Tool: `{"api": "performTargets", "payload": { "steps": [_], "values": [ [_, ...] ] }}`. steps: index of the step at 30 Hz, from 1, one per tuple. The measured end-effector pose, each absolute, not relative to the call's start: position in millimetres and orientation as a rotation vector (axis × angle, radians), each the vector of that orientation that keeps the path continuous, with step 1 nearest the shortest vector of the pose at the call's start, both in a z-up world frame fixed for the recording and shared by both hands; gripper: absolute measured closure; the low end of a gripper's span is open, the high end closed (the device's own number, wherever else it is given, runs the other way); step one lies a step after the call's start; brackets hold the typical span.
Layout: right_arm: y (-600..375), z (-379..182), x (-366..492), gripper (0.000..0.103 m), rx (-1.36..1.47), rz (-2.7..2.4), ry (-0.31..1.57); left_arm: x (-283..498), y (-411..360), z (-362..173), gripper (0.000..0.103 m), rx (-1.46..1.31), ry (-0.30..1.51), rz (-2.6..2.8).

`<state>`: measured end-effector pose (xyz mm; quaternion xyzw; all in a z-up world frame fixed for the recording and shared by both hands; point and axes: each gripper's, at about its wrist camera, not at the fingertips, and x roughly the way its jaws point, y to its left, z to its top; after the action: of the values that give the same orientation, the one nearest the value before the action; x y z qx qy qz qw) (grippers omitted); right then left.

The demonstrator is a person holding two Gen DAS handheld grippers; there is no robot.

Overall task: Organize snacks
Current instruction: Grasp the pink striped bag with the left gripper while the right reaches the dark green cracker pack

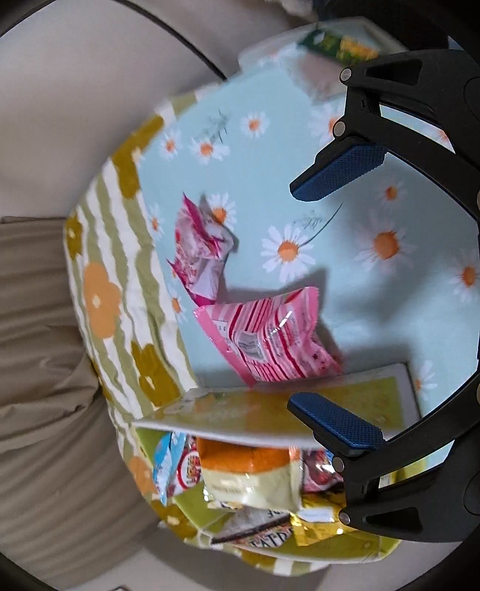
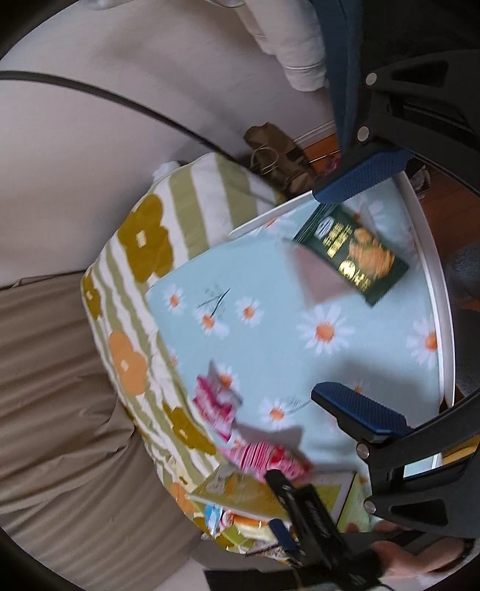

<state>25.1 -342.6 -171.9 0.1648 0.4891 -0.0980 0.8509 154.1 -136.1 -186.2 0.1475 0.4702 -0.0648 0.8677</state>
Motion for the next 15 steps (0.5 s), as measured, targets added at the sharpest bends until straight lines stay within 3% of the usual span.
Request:
{"api": "performTargets", "payload": {
  "steps": [15],
  "values": [
    [-347.7,-229.5,17.2,0.006,0.454,-0.303,1.083,213.3,-156.4,-257.1,0.003,0.532,1.025,-0.005]
  ]
}}
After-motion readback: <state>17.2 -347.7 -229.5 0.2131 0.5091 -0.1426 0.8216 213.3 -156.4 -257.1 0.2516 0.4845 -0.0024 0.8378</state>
